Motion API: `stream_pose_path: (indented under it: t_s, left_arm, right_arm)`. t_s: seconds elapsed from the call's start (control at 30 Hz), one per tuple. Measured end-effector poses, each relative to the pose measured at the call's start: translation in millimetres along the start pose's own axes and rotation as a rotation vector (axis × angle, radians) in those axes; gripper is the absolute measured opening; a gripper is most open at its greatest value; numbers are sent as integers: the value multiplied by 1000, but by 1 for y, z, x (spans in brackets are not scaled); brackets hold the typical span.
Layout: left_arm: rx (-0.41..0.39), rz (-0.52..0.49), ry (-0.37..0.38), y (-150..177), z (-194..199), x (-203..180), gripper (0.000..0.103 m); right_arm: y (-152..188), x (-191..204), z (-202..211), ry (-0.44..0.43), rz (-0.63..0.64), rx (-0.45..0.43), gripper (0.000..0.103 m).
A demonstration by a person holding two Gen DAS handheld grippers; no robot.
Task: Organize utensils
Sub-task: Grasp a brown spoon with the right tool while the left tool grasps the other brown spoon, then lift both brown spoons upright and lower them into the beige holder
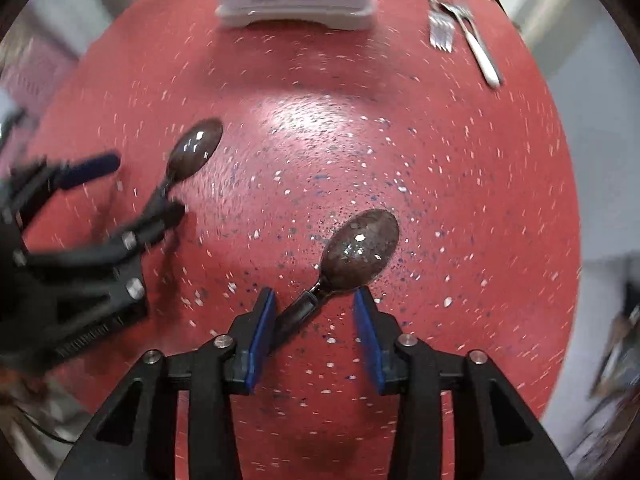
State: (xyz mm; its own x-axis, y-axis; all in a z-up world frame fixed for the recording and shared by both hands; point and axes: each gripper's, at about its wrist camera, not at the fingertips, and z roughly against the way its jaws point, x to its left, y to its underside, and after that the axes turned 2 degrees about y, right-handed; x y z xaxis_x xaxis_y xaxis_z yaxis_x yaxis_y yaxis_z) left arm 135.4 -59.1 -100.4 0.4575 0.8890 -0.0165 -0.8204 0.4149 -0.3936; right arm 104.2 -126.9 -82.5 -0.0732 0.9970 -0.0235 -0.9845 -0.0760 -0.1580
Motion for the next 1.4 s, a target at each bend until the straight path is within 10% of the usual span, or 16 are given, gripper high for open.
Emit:
stream_pose_path:
  t_s: [0.17, 0.23, 0.93, 1.4]
  left_arm:
    - [35, -24, 49, -4, 2, -10, 61]
    - [47, -49, 62, -5, 4, -17, 34]
    - [-369, 198, 117, -7, 92, 21, 34]
    - [-608, 288, 84, -105, 153, 71, 34]
  right_arm:
    - [4, -12, 6, -50, -6, 1, 14]
    - [7, -15, 8, -81, -4, -12, 13]
    - [48, -84, 93, -364, -70, -450, 12]
    - [-65, -90, 165, -384, -97, -666, 12]
